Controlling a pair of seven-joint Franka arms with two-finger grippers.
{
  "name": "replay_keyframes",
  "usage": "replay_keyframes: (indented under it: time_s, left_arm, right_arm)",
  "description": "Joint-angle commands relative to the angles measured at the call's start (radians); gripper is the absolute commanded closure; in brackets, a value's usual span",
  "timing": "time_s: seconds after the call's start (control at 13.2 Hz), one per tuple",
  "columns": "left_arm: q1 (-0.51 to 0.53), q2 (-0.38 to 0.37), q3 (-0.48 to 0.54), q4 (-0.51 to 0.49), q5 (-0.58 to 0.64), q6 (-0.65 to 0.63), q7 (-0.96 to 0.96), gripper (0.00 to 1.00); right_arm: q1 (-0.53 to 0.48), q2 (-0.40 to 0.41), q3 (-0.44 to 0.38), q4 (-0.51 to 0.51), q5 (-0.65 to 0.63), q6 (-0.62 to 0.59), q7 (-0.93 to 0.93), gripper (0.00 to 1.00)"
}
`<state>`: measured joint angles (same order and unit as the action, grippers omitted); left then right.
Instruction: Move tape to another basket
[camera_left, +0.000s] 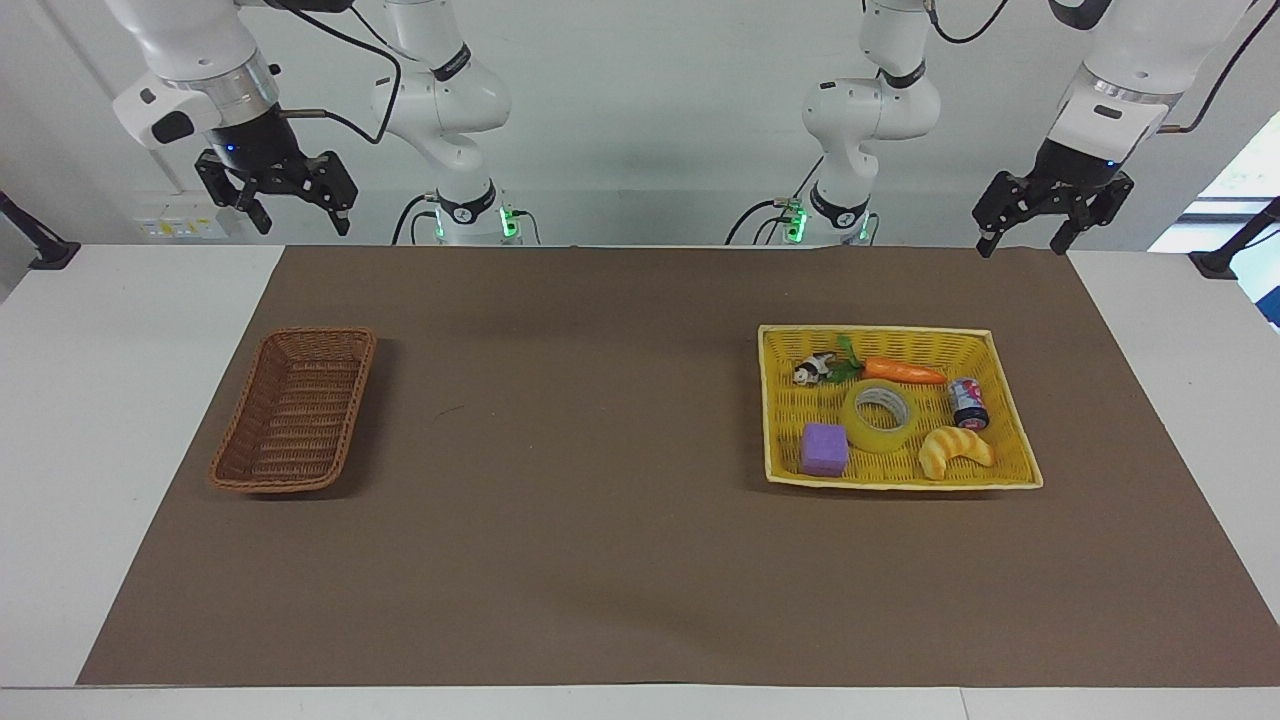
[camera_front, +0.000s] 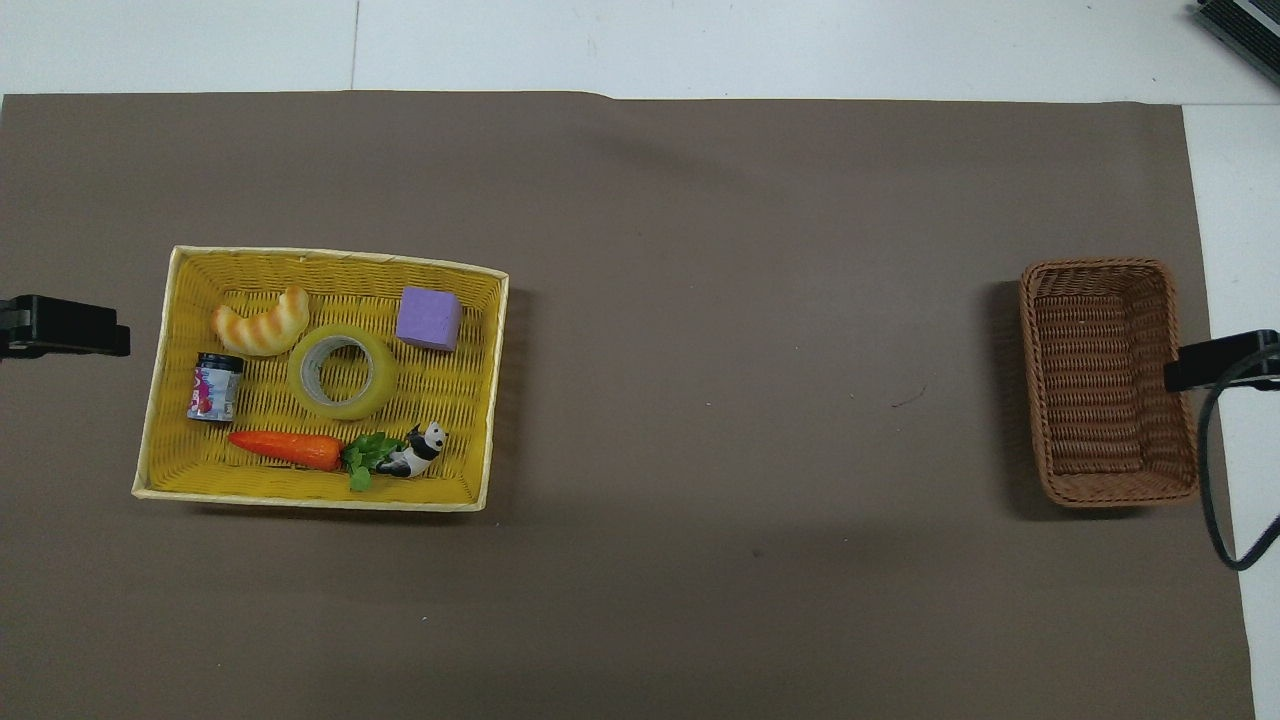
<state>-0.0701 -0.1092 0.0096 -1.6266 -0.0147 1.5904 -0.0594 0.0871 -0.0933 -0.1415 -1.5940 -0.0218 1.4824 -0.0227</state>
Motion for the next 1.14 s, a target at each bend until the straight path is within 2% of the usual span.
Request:
replay_keyframes:
  time_s: [0.0, 0.3, 0.45, 0.83, 1.06]
  left_arm:
    - [0.015, -0.02, -0.011, -0.007, -0.01, -0.024, -0.002, 0.0]
    - [0.009, -0.023, -0.011, -0.01, -0.01, -0.023, -0.007, 0.0]
    - [0.007, -0.026, -0.011, -0.016, -0.01, -0.021, -0.007, 0.0]
    - [0.003, -0.03, -0.011, -0.05, -0.01, -0.009, -0.011, 0.0]
    - [-0.005, -0.017, -0.013, -0.137, -0.01, 0.08, -0.013, 0.0]
  right_arm:
    - [-0.01, -0.014, 0.008, -0.014, 0.006, 0.013, -0.01, 0.0]
    - [-0.01, -0.014, 0.008, -0.014, 0.006, 0.004, -0.01, 0.0]
    - [-0.016, -0.022, 0.006, -0.008, 0.006, -0.086, -0.013, 0.0]
    - [-0.015, -0.02, 0.008, -0.006, 0.006, -0.086, -0.013, 0.0]
    - [-0.018, -0.02, 0.005, -0.008, 0.006, -0.086, -0.011, 0.0]
